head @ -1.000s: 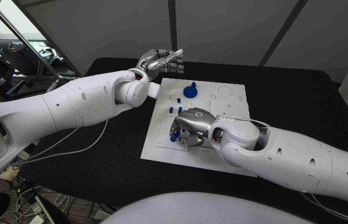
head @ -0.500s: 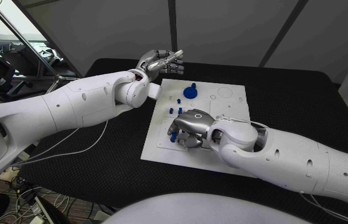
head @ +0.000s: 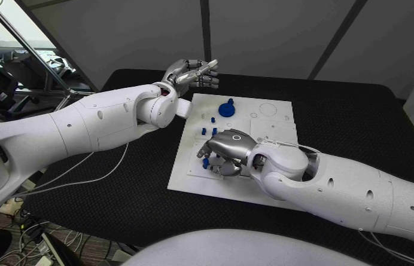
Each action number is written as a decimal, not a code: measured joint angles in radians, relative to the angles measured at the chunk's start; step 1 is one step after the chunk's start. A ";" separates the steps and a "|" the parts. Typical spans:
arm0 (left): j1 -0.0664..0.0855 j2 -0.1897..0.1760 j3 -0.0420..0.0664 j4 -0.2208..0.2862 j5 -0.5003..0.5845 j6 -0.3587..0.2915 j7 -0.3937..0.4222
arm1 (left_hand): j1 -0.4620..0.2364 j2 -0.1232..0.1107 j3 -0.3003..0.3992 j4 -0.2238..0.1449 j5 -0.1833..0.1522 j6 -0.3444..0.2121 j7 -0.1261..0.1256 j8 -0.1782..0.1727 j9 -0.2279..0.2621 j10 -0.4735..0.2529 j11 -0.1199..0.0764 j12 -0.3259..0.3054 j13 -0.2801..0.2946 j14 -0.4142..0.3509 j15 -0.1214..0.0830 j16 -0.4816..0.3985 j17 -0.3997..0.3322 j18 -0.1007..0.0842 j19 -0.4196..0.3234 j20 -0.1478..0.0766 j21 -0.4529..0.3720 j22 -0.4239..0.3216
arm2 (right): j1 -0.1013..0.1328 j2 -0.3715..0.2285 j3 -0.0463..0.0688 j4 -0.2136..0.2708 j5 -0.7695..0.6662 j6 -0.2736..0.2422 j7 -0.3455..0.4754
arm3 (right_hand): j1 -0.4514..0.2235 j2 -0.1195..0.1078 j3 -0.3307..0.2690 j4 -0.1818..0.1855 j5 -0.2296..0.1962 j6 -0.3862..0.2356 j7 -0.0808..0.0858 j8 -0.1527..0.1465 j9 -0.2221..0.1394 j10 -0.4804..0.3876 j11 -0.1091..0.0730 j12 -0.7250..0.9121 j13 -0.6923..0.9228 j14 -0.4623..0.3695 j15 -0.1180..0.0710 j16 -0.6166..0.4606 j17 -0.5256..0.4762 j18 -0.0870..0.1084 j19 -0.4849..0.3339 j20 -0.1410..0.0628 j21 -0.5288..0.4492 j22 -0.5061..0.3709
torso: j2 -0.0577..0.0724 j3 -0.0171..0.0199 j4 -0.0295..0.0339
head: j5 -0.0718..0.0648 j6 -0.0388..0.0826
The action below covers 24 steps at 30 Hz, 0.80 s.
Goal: Assemble the parts on the task board
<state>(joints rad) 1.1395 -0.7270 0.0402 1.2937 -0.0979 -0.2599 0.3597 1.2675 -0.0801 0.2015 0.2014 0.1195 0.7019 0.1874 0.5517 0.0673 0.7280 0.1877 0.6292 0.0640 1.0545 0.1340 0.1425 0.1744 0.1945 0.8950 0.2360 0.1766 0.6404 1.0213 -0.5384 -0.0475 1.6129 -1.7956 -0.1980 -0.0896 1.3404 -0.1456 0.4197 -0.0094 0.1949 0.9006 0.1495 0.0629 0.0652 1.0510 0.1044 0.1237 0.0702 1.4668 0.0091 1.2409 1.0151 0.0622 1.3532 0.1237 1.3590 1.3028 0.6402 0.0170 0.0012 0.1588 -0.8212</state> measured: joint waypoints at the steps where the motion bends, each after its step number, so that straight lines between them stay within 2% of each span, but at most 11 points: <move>1: 0.000 0.000 0.000 0.000 0.000 0.000 0.000 | 0.000 0.000 0.000 0.000 0.000 -0.002 -0.002 0.000 0.000 0.000 0.000 0.000 0.000 0.000 0.000 0.000 0.000 0.000 0.000 0.000 0.000 0.000 | 0.000 -0.003 0.000 0.004 0.001 -0.007 0.001 | 0.000 0.000 -0.004 0.001 0.000 -0.006 -0.001 0.000 0.000 -0.003 0.003 0.000 -0.001 0.000 0.000 0.000 -0.002 0.000 -0.003 0.003 0.000 -0.002 | 0.000 0.0000 0.0000 | 0.000 0.000; 6: 0.000 0.000 0.000 -0.002 0.000 0.000 -0.001 | 0.000 0.000 0.000 0.000 0.000 -0.002 -0.002 0.000 0.000 0.000 0.000 0.000 0.000 0.004 0.004 -0.003 0.000 0.000 -0.002 0.002 0.000 -0.001 | 0.000 -0.047 0.000 0.044 0.006 -0.056 0.007 | 0.000 0.000 -0.017 0.000 0.000 -0.017 -0.005 0.000 0.001 -0.021 0.003 0.000 -0.002 -0.004 0.004 -0.016 -0.021 0.000 -0.018 0.002 -0.020 -0.022 | 0.000 0.0007 0.0000 | -0.002 0.003; 8: 0.000 0.000 0.000 -0.003 0.000 0.001 -0.002 | 0.000 0.000 0.000 0.000 0.000 -0.002 -0.002 0.000 0.000 0.000 0.000 0.000 0.000 0.004 0.004 -0.004 0.000 0.000 -0.004 0.004 0.000 -0.002 | 0.000 -0.082 0.001 0.071 0.010 -0.075 0.008 | 0.000 0.000 -0.030 0.002 0.000 -0.016 -0.003 0.000 0.003 -0.027 0.004 0.005 -0.002 -0.004 0.004 -0.027 -0.035 0.010 -0.029 0.005 -0.033 -0.036 | -0.001 0.0009 -0.0006 | -0.004 0.005; 12: 0.000 -0.001 0.000 -0.005 0.000 0.002 -0.003 | 0.000 0.000 0.000 0.000 0.000 -0.005 0.002 0.000 0.000 0.000 0.000 0.000 0.000 0.004 0.004 -0.004 -0.002 0.000 -0.004 0.004 0.000 -0.004 | 0.001 -0.174 0.008 0.126 0.039 -0.107 0.003 | -0.049 -0.013 -0.076 0.033 -0.004 0.010 0.022 0.015 0.008 0.012 0.004 0.049 0.006 -0.001 0.006 -0.027 -0.041 0.016 -0.029 0.005 -0.035 -0.039 | -0.002 0.0005 -0.0026 | -0.015 0.013; 14: 0.000 -0.002 0.000 -0.005 0.000 0.002 -0.003 | 0.000 0.000 0.000 0.000 0.000 -0.005 0.002 0.000 0.000 0.000 0.000 0.000 0.000 0.004 0.004 -0.004 -0.001 0.000 -0.004 0.004 0.000 -0.004 | 0.005 -0.227 0.023 0.153 0.081 -0.128 -0.007 | -0.107 -0.037 -0.149 0.074 0.000 0.015 0.035 0.016 0.008 0.066 0.004 0.086 0.020 0.002 0.009 -0.023 -0.029 0.016 -0.018 0.006 -0.025 -0.022 | -0.003 -0.0002 -0.0040 | -0.024 0.020; 15: 0.000 -0.003 0.000 -0.006 0.000 0.003 -0.003 | 0.000 0.000 0.000 0.000 0.000 -0.005 0.002 0.000 0.000 0.000 0.000 0.000 0.000 0.004 0.004 -0.004 -0.001 0.000 -0.004 0.004 0.000 -0.004 | 0.007 -0.253 0.029 0.166 0.107 -0.138 -0.013 | -0.117 -0.043 -0.189 0.091 0.009 0.015 0.035 0.023 0.009 0.089 0.002 0.104 0.029 0.002 0.009 -0.017 -0.021 0.016 -0.009 0.005 -0.018 -0.013 | -0.003 -0.0006 -0.0048 | -0.028 0.023; 18: 0.000 -0.007 -0.001 -0.007 0.000 0.003 -0.004 | 0.000 0.000 0.000 0.000 0.000 -0.005 0.002 0.000 0.000 0.000 0.000 0.000 0.000 0.004 0.004 -0.004 -0.001 0.000 -0.004 0.004 0.000 -0.004 | 0.011 -0.329 0.038 0.202 0.190 -0.165 -0.041 | -0.117 -0.036 -0.311 0.133 0.034 0.024 0.026 0.039 0.012 0.161 -0.017 0.171 0.070 -0.002 0.001 -0.004 -0.003 0.016 0.007 -0.006 -0.005 0.003 | -0.005 -0.0009 -0.0088 | -0.041 0.031; 20: -0.001 -0.009 -0.001 -0.008 0.000 0.003 -0.004 | 0.000 0.000 0.000 0.000 0.000 -0.005 0.002 0.000 0.000 0.000 0.000 0.000 0.000 0.004 0.004 -0.004 -0.001 0.000 -0.004 0.004 0.000 -0.004 | 0.011 -0.377 0.040 0.227 0.247 -0.178 -0.069 | -0.097 -0.016 -0.415 0.172 0.035 0.020 0.013 0.052 0.013 0.211 -0.028 0.236 0.118 -0.002 -0.013 0.002 0.006 0.016 0.017 -0.016 0.002 0.005 | -0.006 -0.0009 -0.0123 | -0.053 0.034; 22: -0.001 -0.011 -0.001 -0.008 0.000 0.004 -0.004 | 0.000 0.000 0.000 0.000 0.000 -0.005 0.002 0.000 0.000 0.000 0.000 0.000 0.000 0.004 0.004 -0.004 -0.001 0.000 -0.004 0.004 0.000 -0.004 | 0.011 -0.414 0.042 0.248 0.288 -0.184 -0.095 | -0.067 -0.012 -0.494 0.220 0.035 0.026 0.001 0.071 0.017 0.247 -0.042 0.321 0.185 0.000 -0.023 0.037 0.056 0.015 0.042 -0.027 0.029 0.005 | -0.007 -0.0012 -0.0155 | -0.066 0.037; 23: -0.001 -0.013 -0.001 -0.007 0.000 0.004 -0.004 | 0.000 0.000 0.000 0.000 0.000 -0.005 0.002 0.000 0.000 0.000 0.000 0.000 0.000 0.004 0.004 -0.004 -0.001 0.000 -0.004 0.004 0.000 -0.004 | 0.011 -0.435 0.043 0.258 0.311 -0.187 -0.112 | -0.050 -0.013 -0.525 0.252 0.035 0.028 -0.005 0.085 0.021 0.258 -0.046 0.395 0.254 0.000 -0.027 0.061 0.091 0.014 0.057 -0.034 0.045 0.005 | -0.008 -0.0012 -0.0172 | -0.072 0.039; 24: -0.001 -0.016 -0.001 -0.006 0.000 0.005 -0.004 | 0.000 0.000 0.000 0.000 0.000 -0.005 0.002 0.000 0.000 0.000 0.000 0.000 0.000 0.004 0.004 -0.004 -0.001 0.000 -0.004 0.004 0.000 -0.004 | 0.011 -0.450 0.043 0.266 0.329 -0.189 -0.124 | -0.035 -0.011 -0.557 0.284 0.035 0.033 -0.010 0.108 0.026 0.269 -0.050 0.557 0.424 -0.001 -0.034 0.089 0.132 -0.002 0.074 -0.040 0.063 0.005 | -0.009 -0.0013 -0.0196 | -0.081 0.042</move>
<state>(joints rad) 1.1389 -0.7428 0.0389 1.2880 -0.0975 -0.2549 0.3556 1.2675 -0.0801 0.2015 0.2014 0.1195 0.6966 0.1893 0.5517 0.0674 0.7280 0.1877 0.6292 0.0640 1.0580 0.1375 0.1387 0.1730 0.1945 0.8912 0.2398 0.1767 0.6368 1.0323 -0.9886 -0.0046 1.8794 -1.4667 -0.3871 -0.2134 1.3056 -0.1568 -0.1377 0.2747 0.2301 0.9340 0.1393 0.1709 0.0911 1.3195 0.0549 0.6804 0.4945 1.4658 -0.0250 1.3302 1.1467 0.0599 1.4273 0.0833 1.4224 1.3081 0.6316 0.0156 -0.0184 0.0782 -0.7793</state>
